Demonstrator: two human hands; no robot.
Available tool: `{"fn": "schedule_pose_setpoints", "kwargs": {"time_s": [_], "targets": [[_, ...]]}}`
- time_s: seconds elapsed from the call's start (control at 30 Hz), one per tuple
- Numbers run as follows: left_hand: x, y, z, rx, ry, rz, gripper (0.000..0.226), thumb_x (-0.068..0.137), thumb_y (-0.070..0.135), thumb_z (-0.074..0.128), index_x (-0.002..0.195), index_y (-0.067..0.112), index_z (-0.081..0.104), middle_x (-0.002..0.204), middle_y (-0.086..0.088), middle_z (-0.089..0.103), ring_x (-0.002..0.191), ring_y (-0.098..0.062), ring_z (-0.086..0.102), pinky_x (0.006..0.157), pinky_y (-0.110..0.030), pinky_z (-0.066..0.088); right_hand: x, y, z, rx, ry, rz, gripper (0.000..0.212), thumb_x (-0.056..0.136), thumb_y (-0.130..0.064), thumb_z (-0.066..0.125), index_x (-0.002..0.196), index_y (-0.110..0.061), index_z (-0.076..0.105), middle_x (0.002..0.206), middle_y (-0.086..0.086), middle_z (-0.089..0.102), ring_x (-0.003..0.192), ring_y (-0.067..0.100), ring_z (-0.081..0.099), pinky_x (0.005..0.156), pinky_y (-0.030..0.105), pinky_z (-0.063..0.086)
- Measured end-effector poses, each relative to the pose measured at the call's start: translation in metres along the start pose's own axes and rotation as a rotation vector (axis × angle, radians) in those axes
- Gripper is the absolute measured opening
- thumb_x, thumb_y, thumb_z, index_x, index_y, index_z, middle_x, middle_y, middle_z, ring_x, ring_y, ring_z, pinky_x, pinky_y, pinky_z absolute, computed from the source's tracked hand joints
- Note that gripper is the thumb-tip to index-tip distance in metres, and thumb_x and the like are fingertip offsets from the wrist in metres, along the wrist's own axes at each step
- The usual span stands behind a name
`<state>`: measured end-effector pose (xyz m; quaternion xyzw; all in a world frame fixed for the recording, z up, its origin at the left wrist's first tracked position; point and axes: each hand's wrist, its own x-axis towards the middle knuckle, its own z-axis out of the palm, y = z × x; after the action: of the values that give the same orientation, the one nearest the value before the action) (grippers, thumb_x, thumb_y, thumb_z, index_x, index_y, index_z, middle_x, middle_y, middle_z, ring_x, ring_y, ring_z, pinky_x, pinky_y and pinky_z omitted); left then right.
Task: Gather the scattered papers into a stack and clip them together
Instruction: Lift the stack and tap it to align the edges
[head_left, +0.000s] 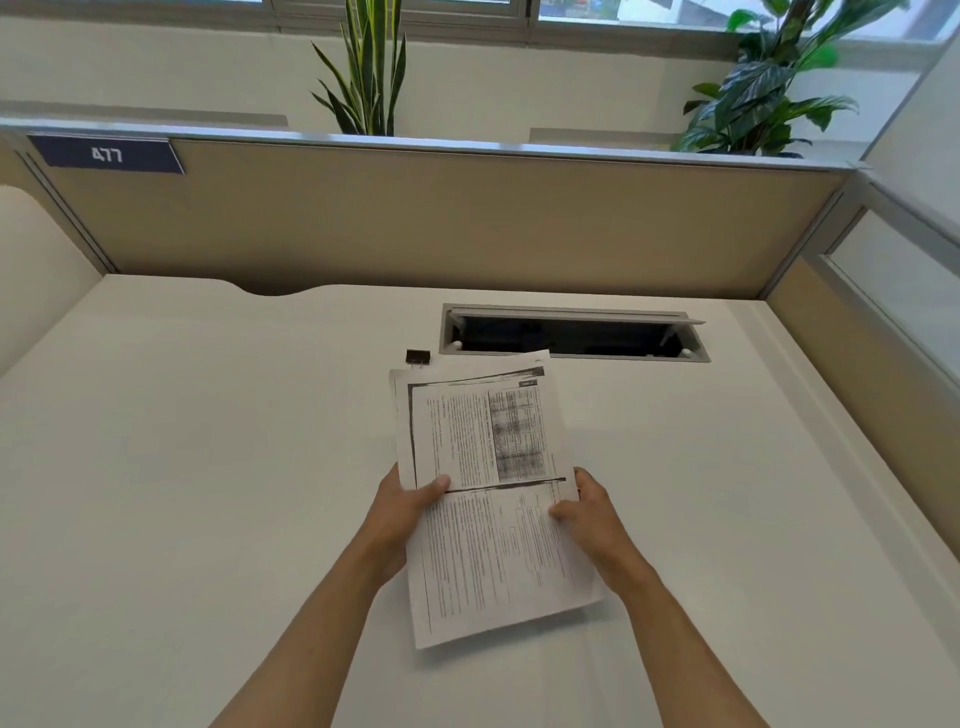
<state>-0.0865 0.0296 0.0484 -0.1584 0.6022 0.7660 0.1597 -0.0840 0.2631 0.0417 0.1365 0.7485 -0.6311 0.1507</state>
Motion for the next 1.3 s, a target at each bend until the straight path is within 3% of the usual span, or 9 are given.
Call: {"fn": "schedule_pose_setpoints", "kwargs": {"time_s": [0.17,0.37,0.5,0.73,0.9,0.97,1.03,1.2,1.3], "targets": [[0.004,-0.005,0.003,-0.128,0.190,0.073,0.043,0.091,0.011,0.066,0.132,0.016,0.053,0.119,-0.010,0.071,0.100,-0.029,0.072,0.085,-0.056,0.057,-0.006,0.006,-0.020,0.177,-0.025,-0.007,0.027,0.086,-0.007,0.067,0.113,-0.009,0.061,0.108,0.009,0.074,0.095,0.024,0.072,0.076,0.034,0.059],[-0.002,-0.006,0.021,-0.482,0.316,0.156,0.043,0.092,0.003,0.062,0.130,0.021,0.055,0.122,-0.007,0.069,0.110,-0.030,0.067,0.095,-0.058,0.051,-0.023,0.028,-0.013,0.663,-0.114,-0.013,0.062,0.057,-0.032,0.092,0.104,-0.007,0.061,0.104,0.020,0.068,0.090,0.031,0.068,0.085,0.043,0.056],[-0.009,-0.018,0.048,-0.539,0.313,0.147,0.044,0.093,0.004,0.062,0.131,0.025,0.056,0.120,-0.003,0.071,0.110,-0.027,0.067,0.094,-0.052,0.054,-0.035,0.012,0.024,0.737,-0.050,-0.172,0.054,0.086,-0.002,0.067,0.136,-0.012,0.050,0.127,0.015,0.065,0.117,0.032,0.062,0.097,0.051,0.049],[-0.009,-0.011,0.018,-0.520,0.261,0.187,0.045,0.085,-0.001,0.065,0.130,0.005,0.059,0.122,-0.014,0.069,0.110,-0.030,0.068,0.093,-0.049,0.056,-0.028,-0.003,-0.006,0.569,0.141,-0.194,0.047,0.078,0.010,0.066,0.123,-0.002,0.060,0.115,0.018,0.070,0.108,0.038,0.066,0.092,0.052,0.053],[-0.008,0.034,-0.039,-0.232,0.069,0.277,0.035,0.074,0.018,0.080,0.106,0.016,0.065,0.096,-0.005,0.076,0.084,-0.022,0.070,0.065,-0.029,0.060,-0.025,-0.020,-0.051,0.343,0.127,-0.288,0.042,0.078,0.008,0.067,0.119,-0.001,0.063,0.113,0.014,0.072,0.104,0.034,0.068,0.087,0.047,0.056],[-0.009,0.052,-0.047,0.047,-0.047,0.266,0.061,0.063,0.028,0.090,0.116,0.017,0.063,0.102,-0.006,0.077,0.092,-0.022,0.073,0.073,-0.032,0.060,-0.024,-0.030,-0.060,0.266,0.102,-0.323,0.039,0.079,0.006,0.068,0.117,-0.003,0.064,0.111,0.012,0.073,0.103,0.031,0.069,0.087,0.046,0.056],[-0.008,0.065,-0.040,0.276,-0.093,0.297,0.057,0.077,0.018,0.082,0.127,0.018,0.055,0.112,-0.006,0.074,0.102,-0.022,0.072,0.083,-0.039,0.059,-0.022,-0.039,-0.060,0.187,0.072,-0.355,0.037,0.081,0.002,0.070,0.116,-0.007,0.065,0.110,0.009,0.073,0.101,0.028,0.070,0.085,0.044,0.057],[-0.007,0.065,-0.010,0.350,0.184,0.572,0.039,0.088,0.007,0.069,0.120,0.017,0.049,0.116,-0.004,0.064,0.106,-0.019,0.063,0.083,-0.037,0.057,-0.013,-0.052,-0.052,0.138,0.179,-0.432,0.033,0.082,0.000,0.071,0.111,-0.016,0.065,0.103,0.001,0.072,0.093,0.016,0.068,0.072,0.025,0.058],[-0.007,0.039,-0.008,0.290,0.269,0.601,0.032,0.089,0.005,0.068,0.113,0.019,0.051,0.108,-0.003,0.063,0.103,-0.018,0.063,0.083,-0.035,0.056,-0.009,-0.035,-0.047,0.148,0.220,-0.395,0.035,0.081,-0.001,0.073,0.113,-0.011,0.064,0.102,0.003,0.071,0.094,0.018,0.067,0.068,0.021,0.057]]}}
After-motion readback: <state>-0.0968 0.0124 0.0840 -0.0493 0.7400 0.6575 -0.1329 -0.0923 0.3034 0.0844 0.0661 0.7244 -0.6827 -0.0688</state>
